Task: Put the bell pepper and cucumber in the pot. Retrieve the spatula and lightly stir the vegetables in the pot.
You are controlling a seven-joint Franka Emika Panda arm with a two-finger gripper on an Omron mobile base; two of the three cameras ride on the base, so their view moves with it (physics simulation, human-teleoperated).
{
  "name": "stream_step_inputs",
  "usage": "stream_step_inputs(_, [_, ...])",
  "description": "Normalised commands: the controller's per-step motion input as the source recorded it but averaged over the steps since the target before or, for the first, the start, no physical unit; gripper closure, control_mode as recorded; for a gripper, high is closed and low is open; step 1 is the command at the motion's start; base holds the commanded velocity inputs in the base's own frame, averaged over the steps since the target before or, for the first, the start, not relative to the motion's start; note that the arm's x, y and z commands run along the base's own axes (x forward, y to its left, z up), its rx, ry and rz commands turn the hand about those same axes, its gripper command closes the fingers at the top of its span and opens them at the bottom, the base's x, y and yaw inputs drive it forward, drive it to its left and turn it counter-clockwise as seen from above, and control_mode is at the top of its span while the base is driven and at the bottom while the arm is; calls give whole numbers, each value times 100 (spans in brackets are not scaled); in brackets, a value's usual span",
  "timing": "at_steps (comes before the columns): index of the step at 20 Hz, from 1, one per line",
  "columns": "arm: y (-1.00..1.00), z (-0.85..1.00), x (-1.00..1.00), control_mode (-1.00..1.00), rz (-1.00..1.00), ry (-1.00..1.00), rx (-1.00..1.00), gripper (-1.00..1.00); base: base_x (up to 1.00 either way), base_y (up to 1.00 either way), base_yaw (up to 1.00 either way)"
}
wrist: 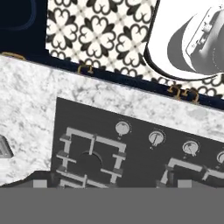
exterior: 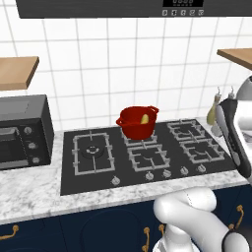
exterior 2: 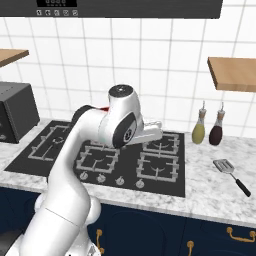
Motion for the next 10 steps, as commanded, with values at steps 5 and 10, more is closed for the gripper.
stream_step_inputs(5, [-40, -4, -52, -100, -4, 6, -3, -100, 0, 0, 0])
stream_step_inputs(10, [-37, -9, -13, -100, -11, 0, -3, -100, 0, 0, 0])
